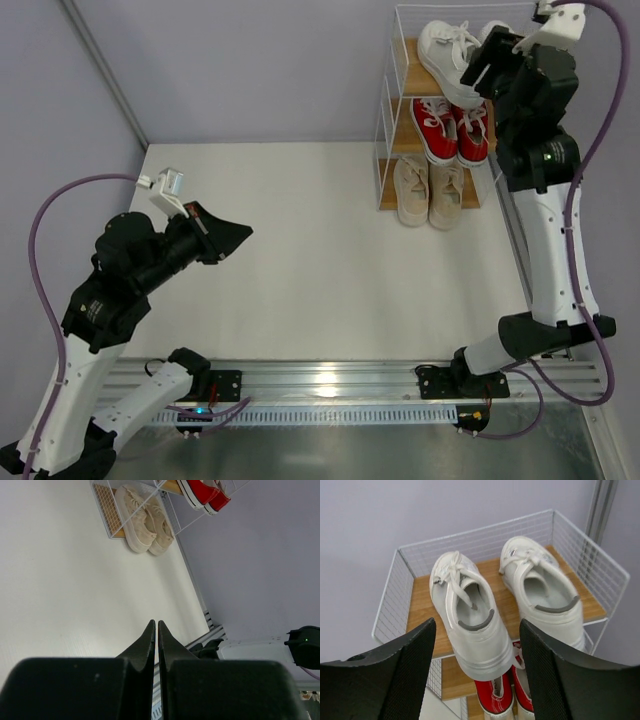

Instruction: Place and organize the shoes onto the shoe shelf

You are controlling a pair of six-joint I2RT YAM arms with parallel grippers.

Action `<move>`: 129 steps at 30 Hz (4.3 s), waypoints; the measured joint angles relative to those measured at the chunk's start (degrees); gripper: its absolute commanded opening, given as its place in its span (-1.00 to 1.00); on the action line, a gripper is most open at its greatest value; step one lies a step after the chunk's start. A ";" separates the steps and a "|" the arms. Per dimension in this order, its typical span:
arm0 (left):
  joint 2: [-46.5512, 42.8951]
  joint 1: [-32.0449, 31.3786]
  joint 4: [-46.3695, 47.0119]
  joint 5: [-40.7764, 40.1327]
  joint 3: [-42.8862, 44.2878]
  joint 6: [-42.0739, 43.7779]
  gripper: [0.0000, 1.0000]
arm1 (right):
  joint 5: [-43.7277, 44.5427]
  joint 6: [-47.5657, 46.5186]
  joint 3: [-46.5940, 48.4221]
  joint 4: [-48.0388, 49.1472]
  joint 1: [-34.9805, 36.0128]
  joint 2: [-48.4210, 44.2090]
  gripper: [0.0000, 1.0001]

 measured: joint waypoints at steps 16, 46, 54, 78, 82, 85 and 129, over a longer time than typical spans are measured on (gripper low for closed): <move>0.35 0.00 0.02 0.61 -1.18 -0.17 -0.99 | -7.13 1.14 8.63 -3.54 -12.83 5.09 0.54; 0.63 0.00 0.02 0.55 -1.36 -0.17 -0.99 | -35.58 2.84 8.68 -7.41 -20.31 12.15 -0.82; 0.63 0.00 0.20 0.57 -2.29 -0.42 -1.00 | -32.61 3.50 7.89 -6.05 -18.16 11.56 -0.27; -0.35 0.00 0.42 0.55 -2.99 -1.46 -0.99 | -6.67 9.03 3.06 -3.13 -5.40 8.85 -0.35; -0.72 0.00 0.39 0.50 -2.99 -1.46 -0.99 | -4.68 9.16 3.91 -2.75 -4.59 9.79 -0.21; -1.16 0.00 0.37 0.48 -2.99 -1.46 -1.00 | -3.69 9.03 4.57 -2.43 -3.78 10.08 0.28; -0.90 0.00 2.47 2.03 -7.37 -4.44 -0.58 | -34.49 4.81 -27.78 -0.68 -2.43 -15.19 -0.92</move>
